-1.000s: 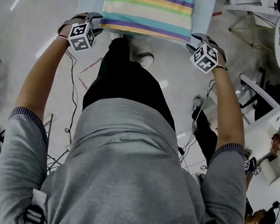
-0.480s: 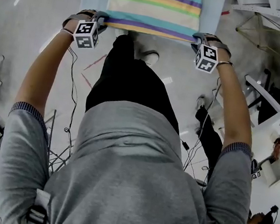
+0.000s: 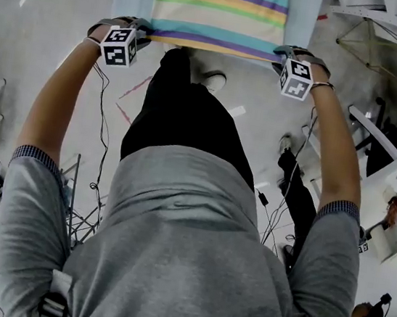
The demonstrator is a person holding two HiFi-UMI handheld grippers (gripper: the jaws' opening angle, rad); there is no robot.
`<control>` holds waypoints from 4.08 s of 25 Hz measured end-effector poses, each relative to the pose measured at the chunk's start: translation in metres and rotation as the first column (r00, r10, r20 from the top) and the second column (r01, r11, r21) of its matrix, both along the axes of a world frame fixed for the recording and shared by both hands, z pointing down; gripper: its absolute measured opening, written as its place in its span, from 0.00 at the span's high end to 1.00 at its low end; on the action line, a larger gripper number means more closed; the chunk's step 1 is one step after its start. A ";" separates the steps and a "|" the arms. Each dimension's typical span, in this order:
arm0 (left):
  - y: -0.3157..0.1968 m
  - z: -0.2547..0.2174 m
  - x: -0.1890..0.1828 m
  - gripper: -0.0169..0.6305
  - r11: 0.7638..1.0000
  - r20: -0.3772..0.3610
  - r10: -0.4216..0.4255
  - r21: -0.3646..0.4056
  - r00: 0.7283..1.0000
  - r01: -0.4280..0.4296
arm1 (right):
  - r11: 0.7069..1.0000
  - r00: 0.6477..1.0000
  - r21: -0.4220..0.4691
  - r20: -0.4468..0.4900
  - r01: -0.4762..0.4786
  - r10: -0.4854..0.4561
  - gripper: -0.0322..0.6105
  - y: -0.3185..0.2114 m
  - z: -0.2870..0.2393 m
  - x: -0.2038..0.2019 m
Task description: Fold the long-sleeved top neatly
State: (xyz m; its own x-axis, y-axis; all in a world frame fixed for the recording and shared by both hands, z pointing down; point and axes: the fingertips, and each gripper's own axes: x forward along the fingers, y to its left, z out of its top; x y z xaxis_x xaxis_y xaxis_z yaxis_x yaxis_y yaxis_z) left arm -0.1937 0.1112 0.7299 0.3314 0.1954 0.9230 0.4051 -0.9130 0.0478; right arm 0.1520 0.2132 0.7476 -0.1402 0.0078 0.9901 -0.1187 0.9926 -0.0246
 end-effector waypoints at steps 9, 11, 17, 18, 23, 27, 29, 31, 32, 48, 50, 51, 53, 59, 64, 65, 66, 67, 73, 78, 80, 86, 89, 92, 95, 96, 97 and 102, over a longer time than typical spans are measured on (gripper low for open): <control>-0.017 -0.009 0.000 0.90 0.998 -0.023 -0.054 -0.041 0.998 0.053 | 1.000 1.000 -0.007 0.011 -0.002 0.002 0.89 -0.012 -0.002 0.002; -0.021 -0.015 0.000 0.91 0.996 -0.035 -0.077 -0.050 0.996 0.076 | 0.999 0.999 -0.013 0.022 -0.032 0.032 0.89 -0.015 -0.007 0.005; -0.027 -0.048 -0.005 0.91 0.990 -0.084 -0.130 -0.060 0.988 0.125 | 0.990 0.985 0.017 0.100 -0.142 0.140 0.89 -0.025 -0.051 0.013; -0.027 -0.054 -0.004 0.91 0.990 -0.093 -0.135 -0.061 0.987 0.129 | 0.987 0.981 0.022 0.115 -0.157 0.154 0.89 -0.025 -0.060 0.014; -0.025 -0.090 -0.004 0.91 0.987 -0.126 -0.154 -0.053 0.980 0.149 | 0.977 0.965 0.045 0.167 -0.210 0.200 0.89 -0.025 -0.104 0.015; -0.025 -0.116 -0.005 0.91 0.985 -0.148 -0.173 -0.036 0.974 0.170 | 0.974 0.965 0.085 0.177 -0.212 0.195 0.89 -0.022 -0.129 0.016; -0.016 -0.125 -0.008 0.91 0.985 -0.145 -0.171 -0.029 0.975 0.168 | 0.974 0.965 0.090 0.180 -0.208 0.190 0.89 -0.015 -0.138 0.013; -0.004 -0.131 -0.014 0.91 0.986 -0.140 -0.170 -0.028 0.976 0.167 | 0.975 0.966 0.089 0.181 -0.203 0.185 0.89 -0.005 -0.145 0.008; 0.002 -0.132 -0.017 0.91 0.985 -0.137 -0.171 -0.031 0.976 0.168 | 0.976 0.966 0.086 0.182 -0.202 0.184 0.89 0.000 -0.147 0.005; 0.053 -0.149 -0.028 0.91 0.980 -0.059 -0.188 -0.080 0.980 0.183 | 0.978 0.954 0.011 0.221 -0.209 0.202 0.89 0.046 -0.167 -0.004; 0.042 -0.151 -0.026 0.91 0.979 -0.049 -0.189 -0.082 0.981 0.184 | 0.977 0.951 -0.004 0.225 -0.215 0.211 0.89 0.038 -0.168 -0.003; 0.036 -0.151 -0.024 0.91 0.979 -0.047 -0.189 -0.084 0.981 0.184 | 0.976 0.950 -0.014 0.224 -0.218 0.216 0.89 0.035 -0.167 -0.002; 0.022 -0.150 -0.019 0.91 0.979 -0.047 -0.188 -0.089 0.981 0.183 | 0.976 0.952 -0.028 0.214 -0.217 0.218 0.89 0.026 -0.164 0.000; -0.023 -0.142 -0.011 0.91 0.976 -0.050 -0.191 -0.115 0.980 0.185 | 0.971 0.952 -0.042 0.196 -0.233 0.237 0.89 -0.014 -0.159 0.008; -0.061 -0.131 -0.003 0.91 0.976 -0.051 -0.189 -0.120 0.981 0.181 | 0.970 0.952 -0.049 0.184 -0.240 0.245 0.89 -0.055 -0.156 0.016; -0.068 -0.129 -0.002 0.91 0.976 -0.048 -0.185 -0.125 0.982 0.177 | 0.970 0.953 -0.050 0.179 -0.240 0.245 0.89 -0.064 -0.154 0.018; -0.075 -0.127 -0.001 0.91 0.977 -0.046 -0.179 -0.129 0.983 0.172 | 0.969 0.953 -0.052 0.176 -0.241 0.246 0.89 -0.073 -0.153 0.020; -0.082 -0.126 0.000 0.91 0.977 -0.043 -0.173 -0.132 0.984 0.166 | 0.968 0.953 -0.053 0.175 -0.243 0.249 0.89 -0.081 -0.153 0.021; -0.124 -0.129 0.009 0.91 0.979 -0.060 -0.149 -0.152 0.987 0.139 | 0.962 0.947 -0.058 0.173 -0.265 0.271 0.89 -0.121 -0.154 0.028; -0.161 -0.131 0.019 0.91 0.981 -0.075 -0.120 -0.160 0.990 0.107 | 0.954 0.939 -0.061 0.169 -0.293 0.299 0.89 -0.152 -0.155 0.036; -0.179 -0.133 0.025 0.91 0.982 -0.091 -0.115 -0.158 0.989 0.100 | 0.951 0.937 -0.057 0.165 -0.303 0.308 0.89 -0.166 -0.156 0.040; -0.236 -0.133 0.041 0.91 0.979 -0.133 -0.151 -0.157 0.979 0.130 | 0.943 0.930 -0.015 0.157 -0.333 0.332 0.89 -0.213 -0.150 0.053; -0.257 -0.130 0.051 0.91 0.977 -0.133 -0.173 -0.149 0.976 0.153 | 0.940 0.929 0.003 0.153 -0.341 0.337 0.89 -0.236 -0.141 0.063; -0.274 -0.119 0.059 0.91 0.970 -0.125 -0.203 -0.158 0.971 0.183 | 0.936 0.925 0.007 0.155 -0.352 0.346 0.89 -0.258 -0.126 0.073; -0.291 -0.111 0.070 0.91 0.958 -0.122 -0.252 -0.172 0.960 0.229 | 0.929 0.916 -0.004 0.162 -0.370 0.366 0.89 -0.277 -0.107 0.083; -0.298 -0.107 0.073 0.91 0.952 -0.122 -0.274 -0.177 0.954 0.251 | 0.926 0.914 -0.010 0.157 -0.377 0.373 0.89 -0.283 -0.101 0.087; -0.304 -0.103 0.075 0.91 0.944 -0.120 -0.298 -0.184 0.947 0.273 | 0.924 0.912 -0.017 0.150 -0.383 0.381 0.89 -0.287 -0.095 0.089; -0.332 -0.072 0.079 0.91 0.891 -0.084 -0.418 -0.231 0.905 0.390 | 0.903 0.892 -0.037 0.142 -0.428 0.429 0.89 -0.311 -0.068 0.095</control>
State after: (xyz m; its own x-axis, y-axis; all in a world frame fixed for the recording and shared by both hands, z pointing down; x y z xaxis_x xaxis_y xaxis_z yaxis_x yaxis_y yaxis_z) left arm -0.1148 -0.2209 0.6580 0.5342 0.1988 0.8217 0.0186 -0.9745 0.2237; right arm 0.2465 -0.0975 0.6795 -0.2708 -0.0805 0.9593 -0.5275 0.8460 -0.0779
